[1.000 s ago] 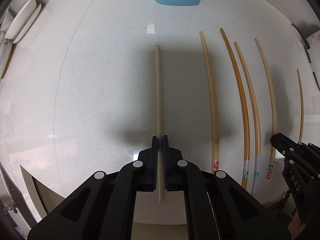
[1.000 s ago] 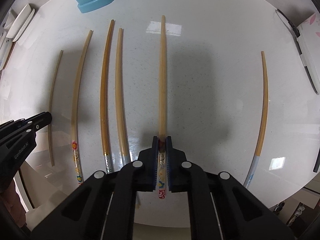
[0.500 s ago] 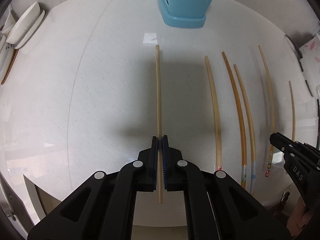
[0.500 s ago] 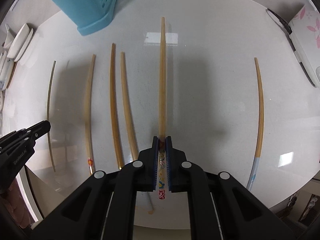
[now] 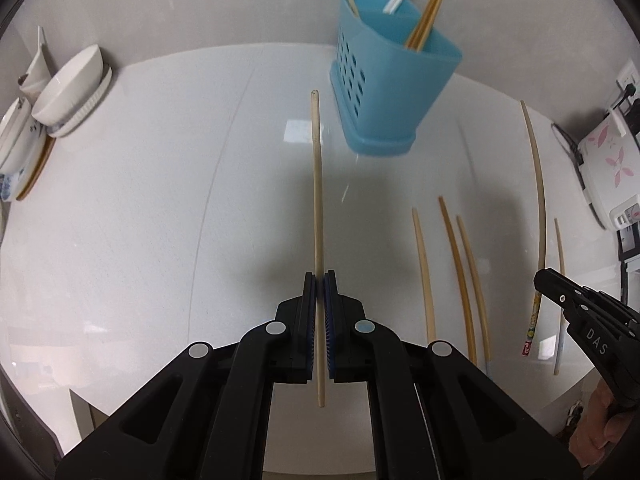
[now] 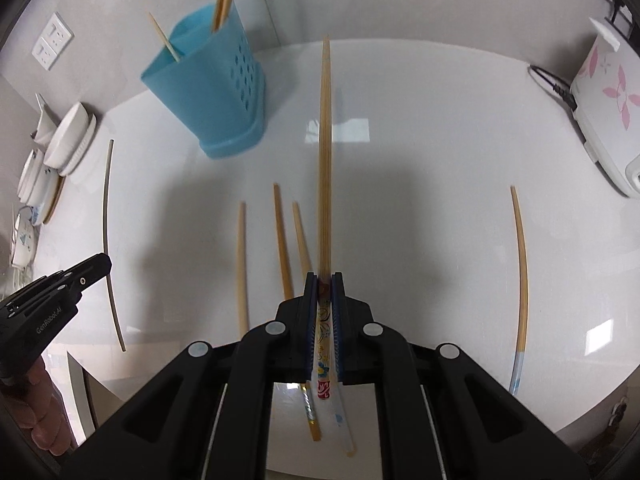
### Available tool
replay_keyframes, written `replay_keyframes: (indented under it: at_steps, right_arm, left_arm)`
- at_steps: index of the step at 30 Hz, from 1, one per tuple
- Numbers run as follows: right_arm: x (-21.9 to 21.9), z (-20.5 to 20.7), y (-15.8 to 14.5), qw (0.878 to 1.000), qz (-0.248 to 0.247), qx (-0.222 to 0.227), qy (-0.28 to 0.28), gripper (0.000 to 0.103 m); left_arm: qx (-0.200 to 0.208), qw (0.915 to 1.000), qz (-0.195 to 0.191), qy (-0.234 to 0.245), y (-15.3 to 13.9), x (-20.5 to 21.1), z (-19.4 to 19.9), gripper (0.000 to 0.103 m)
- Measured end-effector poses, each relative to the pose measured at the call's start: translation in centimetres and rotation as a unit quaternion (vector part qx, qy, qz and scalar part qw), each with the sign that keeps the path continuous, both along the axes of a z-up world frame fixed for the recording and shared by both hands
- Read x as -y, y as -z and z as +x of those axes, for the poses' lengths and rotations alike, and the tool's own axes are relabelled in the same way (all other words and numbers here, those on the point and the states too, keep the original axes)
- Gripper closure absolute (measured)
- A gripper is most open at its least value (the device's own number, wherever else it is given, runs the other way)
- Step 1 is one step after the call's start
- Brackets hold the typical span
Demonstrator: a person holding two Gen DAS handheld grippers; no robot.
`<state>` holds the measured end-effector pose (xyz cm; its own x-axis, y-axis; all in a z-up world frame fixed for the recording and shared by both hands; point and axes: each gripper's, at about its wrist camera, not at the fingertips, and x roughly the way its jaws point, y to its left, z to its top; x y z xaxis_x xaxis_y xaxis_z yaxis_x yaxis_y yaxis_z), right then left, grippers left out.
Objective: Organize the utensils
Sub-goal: 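Lift the plain chopstick with the left tool while the right tool lifts a patterned one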
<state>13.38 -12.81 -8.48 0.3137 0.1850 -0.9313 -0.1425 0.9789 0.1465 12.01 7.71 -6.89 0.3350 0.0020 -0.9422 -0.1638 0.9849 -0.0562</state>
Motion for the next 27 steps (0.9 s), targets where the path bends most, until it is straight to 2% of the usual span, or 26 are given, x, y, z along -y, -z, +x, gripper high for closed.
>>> replay_keyframes:
  at_steps: [9, 18, 22, 27]
  right_arm:
    - [0.0, 0.4, -2.6, 0.998, 0.019, 0.052, 0.011, 0.097]
    - [-0.3, 0.4, -5.0, 0.994, 0.029, 0.1, 0.011, 0.097]
    - [-0.6, 0.6, -6.1, 0.992, 0.036, 0.121, 0.008, 0.097]
    - [-1.1, 1.6, -7.6, 0.988, 0.042, 0.147, 0.005, 0.097]
  left_arm:
    - [0.071, 0.9974, -0.004, 0.011, -3.4, 0.1, 0.5, 0.1]
    - [0.124, 0.9922, -0.007, 0.012, -5.4, 0.2, 1.2, 0.1]
    - [0.147, 0.9889, -0.016, 0.013, -6.3, 0.2, 1.8, 0.1]
    - [0.199, 0.9794, -0.031, 0.022, -7.8, 0.2, 2.8, 0.099]
